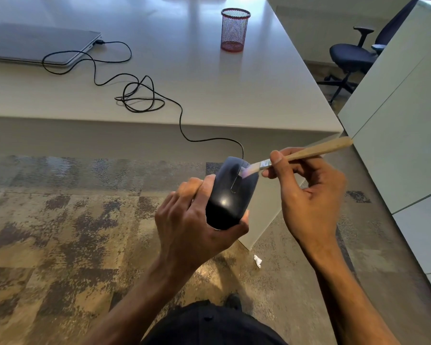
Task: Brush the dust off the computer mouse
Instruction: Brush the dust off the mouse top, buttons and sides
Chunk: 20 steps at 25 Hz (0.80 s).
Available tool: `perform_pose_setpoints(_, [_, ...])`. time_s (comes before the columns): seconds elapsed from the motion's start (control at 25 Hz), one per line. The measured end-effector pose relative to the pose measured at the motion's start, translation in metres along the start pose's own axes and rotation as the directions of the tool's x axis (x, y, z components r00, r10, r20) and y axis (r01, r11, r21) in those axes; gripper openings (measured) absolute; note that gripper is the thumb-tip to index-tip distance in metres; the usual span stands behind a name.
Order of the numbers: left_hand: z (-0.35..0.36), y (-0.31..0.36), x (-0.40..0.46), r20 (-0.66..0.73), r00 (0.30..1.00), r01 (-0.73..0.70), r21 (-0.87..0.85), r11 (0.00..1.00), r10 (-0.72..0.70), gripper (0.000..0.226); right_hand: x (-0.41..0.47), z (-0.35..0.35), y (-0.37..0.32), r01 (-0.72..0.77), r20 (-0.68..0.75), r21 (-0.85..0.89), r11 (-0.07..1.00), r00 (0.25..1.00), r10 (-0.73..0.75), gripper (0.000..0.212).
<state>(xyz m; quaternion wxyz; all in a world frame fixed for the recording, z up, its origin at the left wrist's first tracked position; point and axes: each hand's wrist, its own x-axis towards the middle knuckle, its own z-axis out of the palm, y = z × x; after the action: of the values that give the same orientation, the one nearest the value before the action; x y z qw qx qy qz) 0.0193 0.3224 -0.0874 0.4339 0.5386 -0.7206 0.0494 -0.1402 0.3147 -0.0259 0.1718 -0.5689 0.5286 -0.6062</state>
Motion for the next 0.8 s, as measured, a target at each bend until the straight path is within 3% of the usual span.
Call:
perform_pose_setpoints(0.4, [-0.002, 0.002, -0.002, 0.003, 1.0, -0.014, -0.017, 1.0, 0.015, 0.073, 0.008, 0.001, 0.005, 0.001, -0.019, -0.055, 0.998, 1.0, -0.002, 0.002])
perform_pose_setpoints(0.8, [-0.002, 0.005, 0.001, 0.034, 0.998, 0.056, -0.021, 0.998, -0.056, 0.073, -0.002, -0.002, -0.009, 0.032, 0.097, -0.068, 0.997, 0.995, -0.025, 0.004])
